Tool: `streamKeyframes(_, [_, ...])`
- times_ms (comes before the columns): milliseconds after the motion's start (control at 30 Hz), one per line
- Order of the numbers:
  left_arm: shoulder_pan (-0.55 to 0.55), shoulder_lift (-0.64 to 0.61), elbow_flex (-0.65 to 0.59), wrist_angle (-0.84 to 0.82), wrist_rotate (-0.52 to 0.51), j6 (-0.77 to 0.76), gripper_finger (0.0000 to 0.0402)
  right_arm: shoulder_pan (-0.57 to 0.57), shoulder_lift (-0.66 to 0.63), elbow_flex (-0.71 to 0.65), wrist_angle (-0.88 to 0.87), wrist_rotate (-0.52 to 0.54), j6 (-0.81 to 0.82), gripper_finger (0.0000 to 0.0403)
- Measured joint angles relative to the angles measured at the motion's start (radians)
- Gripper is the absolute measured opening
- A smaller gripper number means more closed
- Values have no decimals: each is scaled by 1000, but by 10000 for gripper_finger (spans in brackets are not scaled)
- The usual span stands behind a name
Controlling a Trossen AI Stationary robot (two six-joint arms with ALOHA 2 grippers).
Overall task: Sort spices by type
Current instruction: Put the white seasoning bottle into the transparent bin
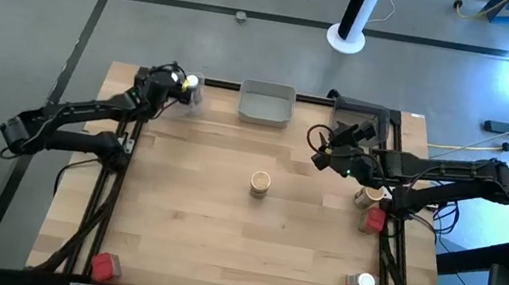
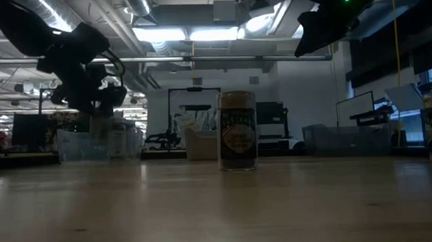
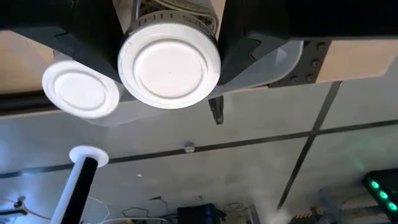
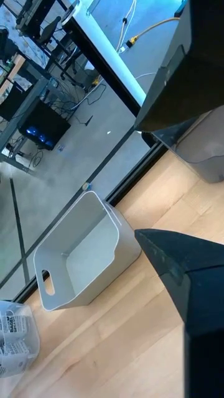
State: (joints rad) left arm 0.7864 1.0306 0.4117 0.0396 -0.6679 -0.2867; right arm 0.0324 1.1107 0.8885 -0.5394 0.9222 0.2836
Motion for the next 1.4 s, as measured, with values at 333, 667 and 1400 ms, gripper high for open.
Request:
streamKeyframes(333, [-3,1,-52,53,3,-6,198,0,0,0,10,0,0,269])
streamKeyframes(667, [0,1,-55,13,43,28,198,0,0,0,15,0,0,269])
streamKeyframes(1400, [0,1,-60,23,45,49,246,0,0,0,15,0,0,269])
